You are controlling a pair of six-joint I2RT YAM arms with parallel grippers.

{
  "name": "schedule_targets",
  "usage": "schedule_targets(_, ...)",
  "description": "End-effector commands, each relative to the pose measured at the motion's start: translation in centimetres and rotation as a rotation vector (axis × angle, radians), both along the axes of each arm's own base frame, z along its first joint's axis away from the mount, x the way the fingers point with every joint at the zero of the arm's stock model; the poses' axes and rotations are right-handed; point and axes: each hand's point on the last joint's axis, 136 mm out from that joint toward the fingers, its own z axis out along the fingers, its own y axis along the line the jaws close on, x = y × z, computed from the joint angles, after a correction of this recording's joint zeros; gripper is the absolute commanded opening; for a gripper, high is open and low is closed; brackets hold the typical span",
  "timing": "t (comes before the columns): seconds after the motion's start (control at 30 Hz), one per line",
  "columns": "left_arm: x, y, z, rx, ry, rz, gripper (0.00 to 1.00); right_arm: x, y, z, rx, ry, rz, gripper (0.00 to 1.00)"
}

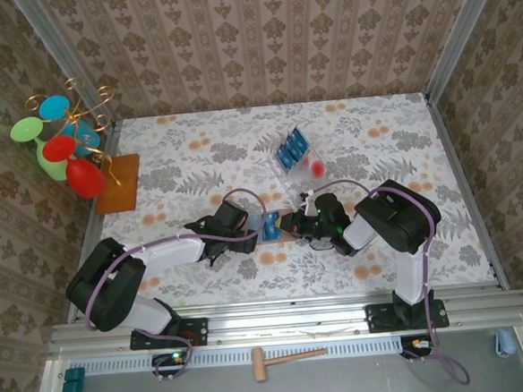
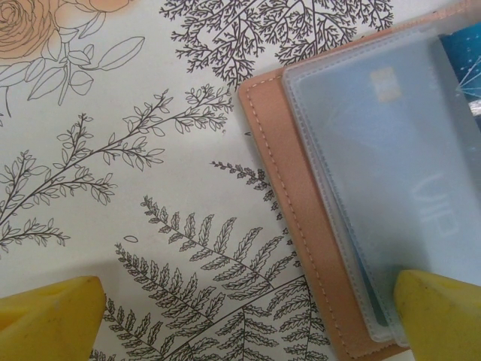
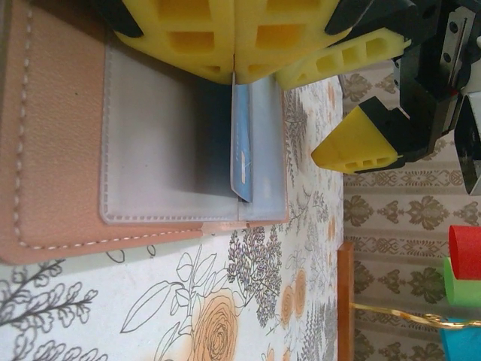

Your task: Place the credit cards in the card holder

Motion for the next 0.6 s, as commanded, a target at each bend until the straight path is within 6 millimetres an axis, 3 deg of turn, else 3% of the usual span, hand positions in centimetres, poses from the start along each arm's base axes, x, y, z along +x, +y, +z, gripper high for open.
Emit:
schedule_targets(0.0, -0.54, 0.72, -0.07, 0.021, 0.006, 0.01, 1.0, -0.87, 0.17, -2.01, -0.041, 0.069, 0.028, 0.0)
schedule_targets(0.33, -0.48, 0.63, 0.03, 0.018, 0.005, 0.01, 1.0, -0.98, 0.39, -2.36, -0.056, 0.087, 0.045, 0.02)
schedule_targets(0.47, -0.47, 0.72, 0.12, 0.02, 0.003, 0.009, 1.0, -0.88, 0.18, -2.18, -0.074, 0.08, 0.042, 0.31)
schedule_targets(0.57, -0.51, 0.7, 0.14, 0.017, 0.004, 0.01, 1.0, -0.72, -0.26, -1.81, -0.103, 0.069, 0.035, 0.44)
